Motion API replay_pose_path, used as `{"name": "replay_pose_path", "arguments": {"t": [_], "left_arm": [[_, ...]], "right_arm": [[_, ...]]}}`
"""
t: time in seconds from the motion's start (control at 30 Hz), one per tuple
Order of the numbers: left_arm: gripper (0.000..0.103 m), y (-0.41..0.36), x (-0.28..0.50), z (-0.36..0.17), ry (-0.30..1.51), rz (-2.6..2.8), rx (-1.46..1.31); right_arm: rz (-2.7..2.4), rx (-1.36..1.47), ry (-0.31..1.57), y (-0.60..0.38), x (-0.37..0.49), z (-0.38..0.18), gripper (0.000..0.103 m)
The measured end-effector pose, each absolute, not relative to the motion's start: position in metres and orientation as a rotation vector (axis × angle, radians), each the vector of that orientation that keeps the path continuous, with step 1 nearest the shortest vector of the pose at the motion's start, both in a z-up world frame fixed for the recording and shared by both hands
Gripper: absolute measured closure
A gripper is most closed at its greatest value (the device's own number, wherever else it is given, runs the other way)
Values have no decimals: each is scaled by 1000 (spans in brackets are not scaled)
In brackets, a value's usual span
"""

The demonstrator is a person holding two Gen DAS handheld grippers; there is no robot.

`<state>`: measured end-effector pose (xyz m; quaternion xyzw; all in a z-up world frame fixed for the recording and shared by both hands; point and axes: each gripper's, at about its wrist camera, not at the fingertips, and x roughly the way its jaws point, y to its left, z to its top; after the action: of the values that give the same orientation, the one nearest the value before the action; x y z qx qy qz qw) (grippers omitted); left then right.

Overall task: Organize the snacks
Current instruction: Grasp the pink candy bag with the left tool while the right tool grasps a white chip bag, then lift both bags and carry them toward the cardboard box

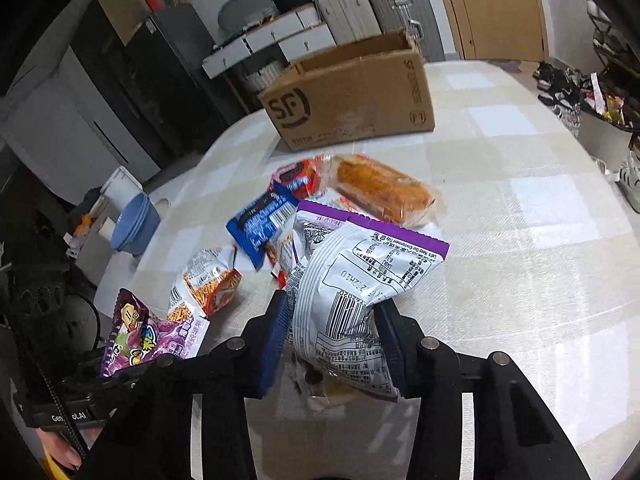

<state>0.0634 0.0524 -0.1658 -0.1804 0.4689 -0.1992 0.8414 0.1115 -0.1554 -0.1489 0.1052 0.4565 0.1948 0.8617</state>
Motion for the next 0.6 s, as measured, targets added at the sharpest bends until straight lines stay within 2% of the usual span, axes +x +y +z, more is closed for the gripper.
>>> {"name": "replay_pose_path", "arguments": {"t": [0.33,0.6], "left_arm": [[64,50,61,-141,983,-514,-461],[64,49,57,-105,886,-388,-284]], "right_arm": [[445,296,944,-172,105,-147,59],[443,332,955,-181,103,-154,59]]}}
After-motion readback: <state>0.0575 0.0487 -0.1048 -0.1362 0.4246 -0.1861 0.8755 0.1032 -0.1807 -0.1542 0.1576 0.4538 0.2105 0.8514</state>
